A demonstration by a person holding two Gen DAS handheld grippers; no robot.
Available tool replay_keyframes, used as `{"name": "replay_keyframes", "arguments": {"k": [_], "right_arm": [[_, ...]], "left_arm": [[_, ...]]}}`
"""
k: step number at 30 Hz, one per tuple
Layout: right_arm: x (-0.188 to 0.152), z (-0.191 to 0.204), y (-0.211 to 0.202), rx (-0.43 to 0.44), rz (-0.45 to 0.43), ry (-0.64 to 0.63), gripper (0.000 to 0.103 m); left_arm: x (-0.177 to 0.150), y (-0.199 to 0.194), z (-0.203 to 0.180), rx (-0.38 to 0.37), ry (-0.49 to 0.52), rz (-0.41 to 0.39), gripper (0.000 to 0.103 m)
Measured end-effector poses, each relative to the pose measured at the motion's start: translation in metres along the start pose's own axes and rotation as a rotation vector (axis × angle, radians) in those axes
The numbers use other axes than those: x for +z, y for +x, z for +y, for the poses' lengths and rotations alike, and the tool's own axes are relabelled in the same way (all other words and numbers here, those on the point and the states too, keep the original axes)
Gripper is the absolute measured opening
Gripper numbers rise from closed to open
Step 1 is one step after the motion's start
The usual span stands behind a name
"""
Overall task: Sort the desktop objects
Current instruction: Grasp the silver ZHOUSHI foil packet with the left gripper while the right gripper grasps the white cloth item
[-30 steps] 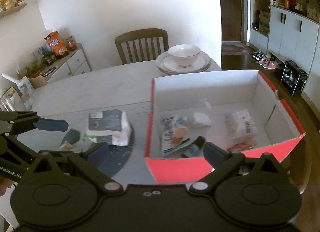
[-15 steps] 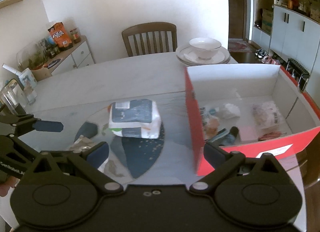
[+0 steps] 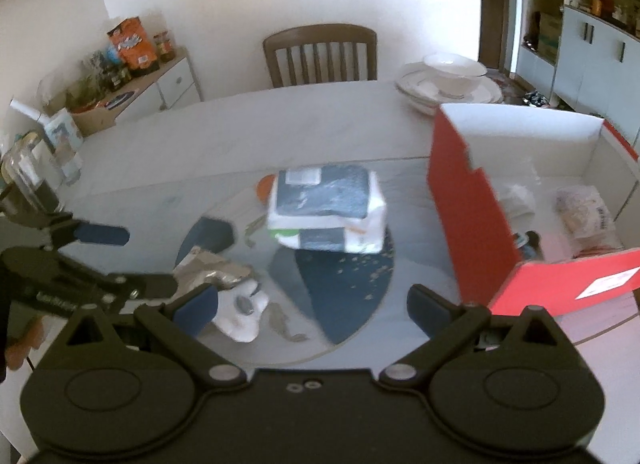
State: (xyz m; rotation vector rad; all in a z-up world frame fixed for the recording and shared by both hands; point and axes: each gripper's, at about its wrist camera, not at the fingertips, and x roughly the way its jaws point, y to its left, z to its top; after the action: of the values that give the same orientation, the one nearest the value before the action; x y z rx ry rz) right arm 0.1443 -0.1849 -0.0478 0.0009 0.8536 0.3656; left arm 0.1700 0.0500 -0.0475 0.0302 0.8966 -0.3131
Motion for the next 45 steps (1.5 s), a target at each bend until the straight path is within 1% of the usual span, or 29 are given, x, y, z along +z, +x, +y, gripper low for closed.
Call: {"name": "replay_keyframes", "arguments": {"k": [5, 10, 13, 16, 20, 24, 30, 33, 37, 42, 45], "right_arm": [[-0.011, 0.023, 0.010, -0.009, 0.006, -0.045, 0.100], [-0.018, 0.043, 0.023, -0.032, 0.004, -0.078, 0.099], [-0.020, 0.048, 0.034, -0.032, 0.020, -0.082, 0.098], [-0.024, 0.054, 0.045, -0.038, 0.040, -0.107, 0.096], [-0.026, 0.059, 0.055, -0.043, 0.060, -0.138, 0.092], [-0.026, 0.063, 0.064, -0.040, 0.070, -0.168, 0.088], [-0.025, 0.069, 0.080, -0.034, 0.081, -0.227, 0.086], [-0.025, 0.070, 0.087, -0.030, 0.095, -0.248, 0.078], [-0.024, 0.073, 0.094, -0.023, 0.095, -0.279, 0.076], [-0.021, 0.072, 0.097, -0.004, 0.092, -0.283, 0.076], [-0.018, 0.072, 0.100, 0.004, 0.093, -0.283, 0.076]], "left_arm": [[0.003, 0.008, 0.007, 0.019, -0.001, 0.018, 0.103], [0.006, 0.016, 0.007, 0.000, -0.008, 0.038, 0.103], [0.008, 0.023, 0.004, -0.020, -0.002, 0.070, 0.103], [0.009, 0.032, 0.002, -0.021, 0.006, 0.096, 0.103], [0.009, 0.043, 0.008, -0.022, -0.028, 0.134, 0.103], [0.008, 0.052, 0.010, -0.042, -0.040, 0.165, 0.103], [0.012, 0.060, 0.016, -0.059, -0.089, 0.185, 0.103], [0.013, 0.061, 0.019, -0.064, -0.098, 0.191, 0.103], [0.010, 0.061, 0.026, -0.061, -0.119, 0.186, 0.102], [0.003, 0.061, 0.039, -0.047, -0.138, 0.189, 0.101], [0.002, 0.060, 0.045, -0.031, -0.131, 0.183, 0.102]]}}
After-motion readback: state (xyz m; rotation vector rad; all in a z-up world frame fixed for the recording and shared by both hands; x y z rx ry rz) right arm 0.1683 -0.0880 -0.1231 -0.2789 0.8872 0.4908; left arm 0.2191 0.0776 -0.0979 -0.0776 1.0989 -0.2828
